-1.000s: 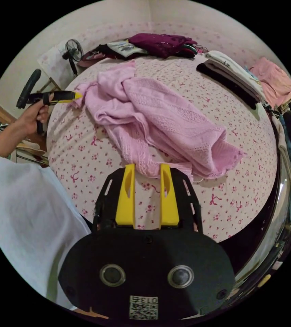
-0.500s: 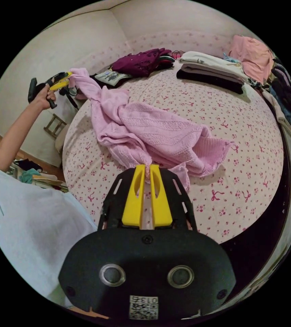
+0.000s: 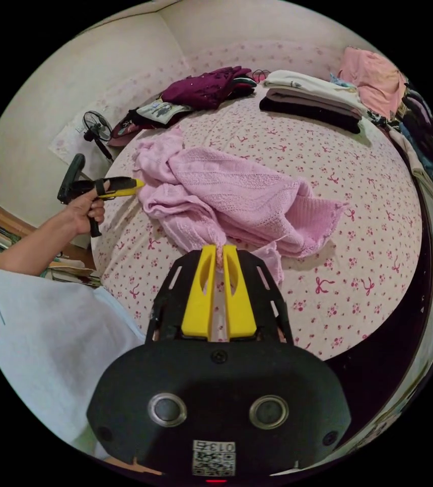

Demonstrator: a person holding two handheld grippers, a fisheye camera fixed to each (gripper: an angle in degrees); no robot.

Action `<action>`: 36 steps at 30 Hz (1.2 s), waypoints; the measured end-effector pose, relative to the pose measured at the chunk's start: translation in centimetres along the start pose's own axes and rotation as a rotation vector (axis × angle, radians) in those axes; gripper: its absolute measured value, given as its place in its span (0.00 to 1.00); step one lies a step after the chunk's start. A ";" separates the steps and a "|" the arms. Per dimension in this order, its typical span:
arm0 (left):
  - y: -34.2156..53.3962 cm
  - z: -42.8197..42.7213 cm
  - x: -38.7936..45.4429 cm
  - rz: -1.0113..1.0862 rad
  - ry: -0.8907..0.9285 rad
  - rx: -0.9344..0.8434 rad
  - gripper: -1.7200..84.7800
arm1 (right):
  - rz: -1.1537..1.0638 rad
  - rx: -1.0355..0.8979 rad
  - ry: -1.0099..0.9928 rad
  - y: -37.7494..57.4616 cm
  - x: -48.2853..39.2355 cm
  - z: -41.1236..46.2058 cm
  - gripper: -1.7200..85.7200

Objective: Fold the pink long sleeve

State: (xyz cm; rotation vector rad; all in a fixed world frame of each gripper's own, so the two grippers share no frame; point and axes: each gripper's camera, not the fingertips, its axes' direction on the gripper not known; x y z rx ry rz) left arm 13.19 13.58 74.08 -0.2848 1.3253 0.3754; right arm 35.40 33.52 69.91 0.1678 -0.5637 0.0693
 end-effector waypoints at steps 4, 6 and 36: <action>-0.7 -1.4 0.7 0.092 0.063 -0.037 0.05 | -0.021 0.077 -0.051 0.2 0.9 -3.2 0.04; -0.4 -2.9 0.4 0.120 0.125 -0.038 0.05 | -0.074 0.113 -0.107 0.6 1.1 -5.3 0.04; 5.7 -3.0 -5.1 0.168 -0.135 -0.152 0.07 | 0.330 0.000 -0.032 -3.0 11.2 -3.9 0.05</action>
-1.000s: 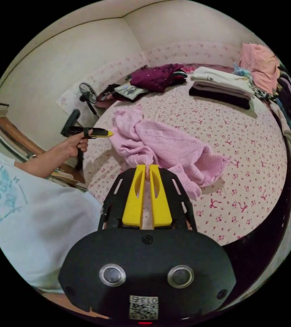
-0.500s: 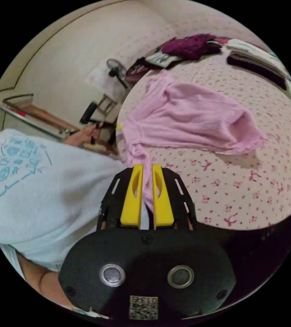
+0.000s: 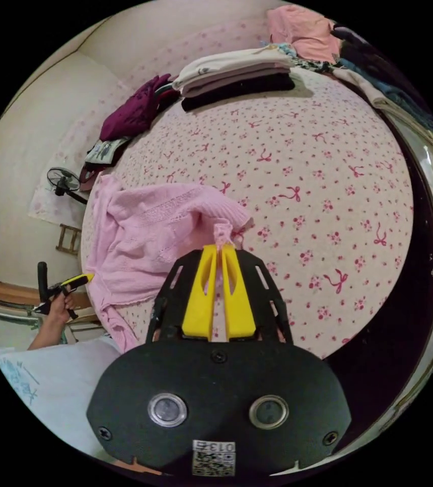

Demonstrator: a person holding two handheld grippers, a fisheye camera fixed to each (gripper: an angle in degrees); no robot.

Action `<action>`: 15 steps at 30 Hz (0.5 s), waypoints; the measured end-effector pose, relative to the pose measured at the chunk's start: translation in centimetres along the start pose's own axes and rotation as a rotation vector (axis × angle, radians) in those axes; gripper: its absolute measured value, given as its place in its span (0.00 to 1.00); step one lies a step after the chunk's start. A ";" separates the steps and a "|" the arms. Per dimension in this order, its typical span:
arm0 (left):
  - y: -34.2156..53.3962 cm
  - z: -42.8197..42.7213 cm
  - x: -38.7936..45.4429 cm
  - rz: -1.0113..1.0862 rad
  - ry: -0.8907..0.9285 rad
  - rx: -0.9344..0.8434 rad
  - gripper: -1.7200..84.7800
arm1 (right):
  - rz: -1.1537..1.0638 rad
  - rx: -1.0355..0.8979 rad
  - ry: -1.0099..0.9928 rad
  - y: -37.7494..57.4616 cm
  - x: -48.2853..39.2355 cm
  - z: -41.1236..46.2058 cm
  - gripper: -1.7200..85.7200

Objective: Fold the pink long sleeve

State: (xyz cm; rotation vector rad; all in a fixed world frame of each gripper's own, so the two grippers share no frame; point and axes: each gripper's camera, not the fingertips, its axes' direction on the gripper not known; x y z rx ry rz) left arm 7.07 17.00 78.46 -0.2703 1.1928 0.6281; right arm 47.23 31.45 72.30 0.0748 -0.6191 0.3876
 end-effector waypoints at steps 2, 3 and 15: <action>-0.2 -0.5 0.2 0.025 0.027 -0.007 0.06 | -0.050 0.027 -0.027 0.1 -1.0 -1.2 0.04; 0.0 -1.4 0.3 0.046 0.035 0.010 0.05 | -0.066 0.046 -0.027 0.4 -1.3 -1.8 0.04; 4.8 -2.0 -3.5 -0.021 0.192 -0.004 0.08 | -0.066 0.031 -0.081 11.3 0.7 -5.6 0.04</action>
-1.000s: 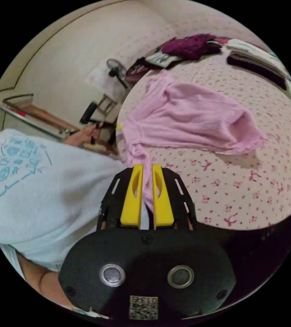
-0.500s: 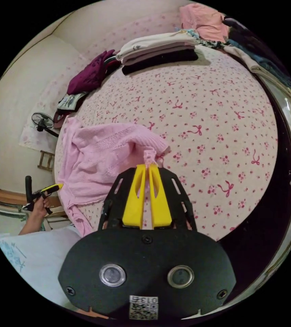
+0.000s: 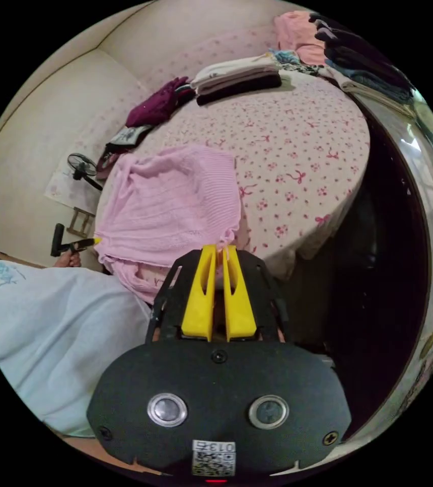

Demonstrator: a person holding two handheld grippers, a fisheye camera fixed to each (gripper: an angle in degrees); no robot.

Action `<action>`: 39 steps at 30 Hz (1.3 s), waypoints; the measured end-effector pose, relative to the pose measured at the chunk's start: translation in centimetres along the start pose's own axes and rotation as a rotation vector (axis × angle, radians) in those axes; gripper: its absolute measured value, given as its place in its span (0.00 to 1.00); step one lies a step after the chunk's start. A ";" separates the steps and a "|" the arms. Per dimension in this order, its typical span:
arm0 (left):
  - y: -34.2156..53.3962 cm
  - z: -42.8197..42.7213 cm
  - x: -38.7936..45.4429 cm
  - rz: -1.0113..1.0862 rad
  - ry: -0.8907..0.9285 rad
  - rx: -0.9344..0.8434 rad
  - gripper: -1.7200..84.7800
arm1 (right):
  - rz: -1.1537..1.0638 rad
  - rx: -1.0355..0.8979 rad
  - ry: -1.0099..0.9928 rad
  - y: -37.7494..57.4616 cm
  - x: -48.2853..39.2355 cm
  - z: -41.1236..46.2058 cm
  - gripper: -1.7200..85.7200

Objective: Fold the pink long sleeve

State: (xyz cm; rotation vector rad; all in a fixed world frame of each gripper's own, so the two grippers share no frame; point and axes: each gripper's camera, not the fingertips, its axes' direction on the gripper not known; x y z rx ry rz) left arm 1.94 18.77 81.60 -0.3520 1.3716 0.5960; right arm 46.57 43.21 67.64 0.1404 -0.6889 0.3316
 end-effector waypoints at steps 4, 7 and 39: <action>-0.1 -3.2 -1.1 -0.052 0.053 0.128 0.09 | 0.072 0.081 0.120 -0.7 -0.8 -0.6 0.06; -1.3 -6.6 -1.8 -0.070 0.031 0.269 0.10 | 0.050 0.164 0.210 -3.6 -1.5 -2.1 0.06; -14.1 -12.8 4.3 0.232 -0.034 0.369 0.05 | -0.510 0.116 0.225 -23.3 -15.2 2.7 0.03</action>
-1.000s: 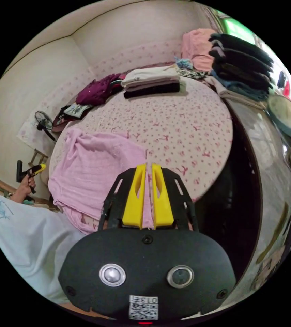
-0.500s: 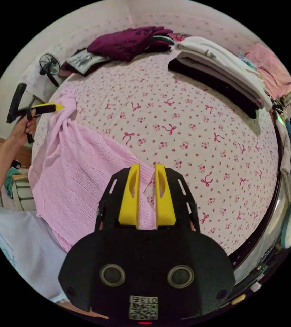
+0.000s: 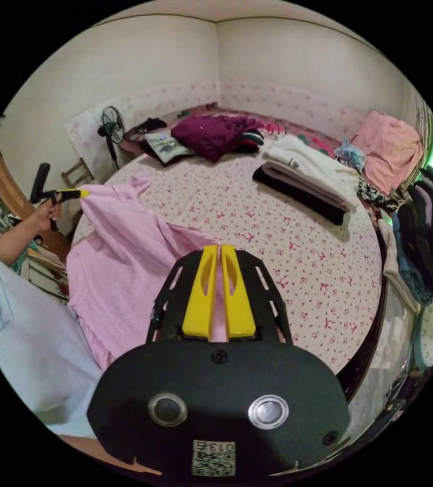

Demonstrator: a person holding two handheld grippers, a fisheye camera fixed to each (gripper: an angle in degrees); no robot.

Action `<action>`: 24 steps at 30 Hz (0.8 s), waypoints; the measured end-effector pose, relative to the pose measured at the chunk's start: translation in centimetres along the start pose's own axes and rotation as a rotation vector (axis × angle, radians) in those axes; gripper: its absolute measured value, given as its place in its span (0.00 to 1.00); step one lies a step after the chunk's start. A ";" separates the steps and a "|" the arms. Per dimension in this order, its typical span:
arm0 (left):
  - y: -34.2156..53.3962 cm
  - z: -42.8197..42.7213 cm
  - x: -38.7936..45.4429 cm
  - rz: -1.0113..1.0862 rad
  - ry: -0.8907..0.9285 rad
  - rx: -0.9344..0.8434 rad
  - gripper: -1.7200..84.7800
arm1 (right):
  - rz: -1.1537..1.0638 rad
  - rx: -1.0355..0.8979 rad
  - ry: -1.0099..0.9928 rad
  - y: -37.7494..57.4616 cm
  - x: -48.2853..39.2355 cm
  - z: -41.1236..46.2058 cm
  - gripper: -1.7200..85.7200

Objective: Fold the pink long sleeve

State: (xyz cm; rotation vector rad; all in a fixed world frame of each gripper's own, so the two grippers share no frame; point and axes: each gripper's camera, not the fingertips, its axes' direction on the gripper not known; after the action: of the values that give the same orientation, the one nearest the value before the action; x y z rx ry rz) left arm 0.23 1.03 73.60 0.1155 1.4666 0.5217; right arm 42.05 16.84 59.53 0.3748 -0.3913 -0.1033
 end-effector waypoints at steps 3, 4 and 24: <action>5.2 -0.1 -2.3 -0.146 -0.001 -0.128 0.06 | -0.017 0.086 -0.093 3.1 -0.9 -3.4 0.03; 7.0 0.5 -3.3 -0.220 0.010 -0.203 0.08 | -0.005 0.084 -0.160 4.3 -1.0 -3.9 0.03; -11.6 9.5 -4.1 -0.228 -0.102 -0.298 0.17 | 0.021 -0.169 -0.095 4.4 -3.5 0.1 0.03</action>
State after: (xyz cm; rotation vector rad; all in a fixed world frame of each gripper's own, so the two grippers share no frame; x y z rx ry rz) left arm 12.44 -8.63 74.05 -0.2543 1.2688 0.5335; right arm 38.93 21.51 60.07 0.1999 -0.4765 -0.1331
